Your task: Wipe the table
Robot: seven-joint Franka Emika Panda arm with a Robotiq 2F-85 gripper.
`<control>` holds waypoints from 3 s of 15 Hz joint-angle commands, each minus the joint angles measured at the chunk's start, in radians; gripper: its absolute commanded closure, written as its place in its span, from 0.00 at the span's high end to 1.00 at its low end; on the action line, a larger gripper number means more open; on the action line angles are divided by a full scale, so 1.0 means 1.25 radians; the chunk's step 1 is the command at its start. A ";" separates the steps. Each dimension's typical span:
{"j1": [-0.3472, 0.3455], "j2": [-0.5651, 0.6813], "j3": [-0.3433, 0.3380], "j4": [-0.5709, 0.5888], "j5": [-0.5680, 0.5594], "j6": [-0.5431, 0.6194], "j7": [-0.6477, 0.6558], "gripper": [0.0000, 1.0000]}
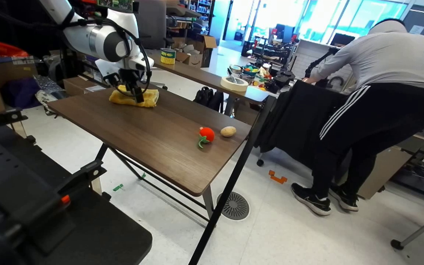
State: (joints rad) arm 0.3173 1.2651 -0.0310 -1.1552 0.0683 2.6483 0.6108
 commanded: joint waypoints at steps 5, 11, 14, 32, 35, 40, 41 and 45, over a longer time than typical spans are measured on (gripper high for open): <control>-0.082 0.025 -0.135 0.041 0.004 -0.010 0.073 1.00; -0.071 0.080 -0.162 0.106 -0.013 -0.031 0.125 1.00; -0.022 0.144 -0.181 0.204 -0.036 -0.050 0.171 1.00; 0.004 -0.005 0.065 0.094 0.000 -0.395 -0.211 1.00; -0.003 -0.062 0.108 -0.020 -0.002 -0.384 -0.294 1.00; 0.004 -0.159 0.148 -0.220 -0.021 -0.414 -0.383 1.00; 0.001 -0.180 0.147 -0.261 -0.025 -0.431 -0.391 1.00; -0.011 -0.267 0.080 -0.390 -0.077 -0.524 -0.362 1.00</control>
State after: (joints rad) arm 0.3294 1.0419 0.1198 -1.4895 0.0155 2.0520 0.1475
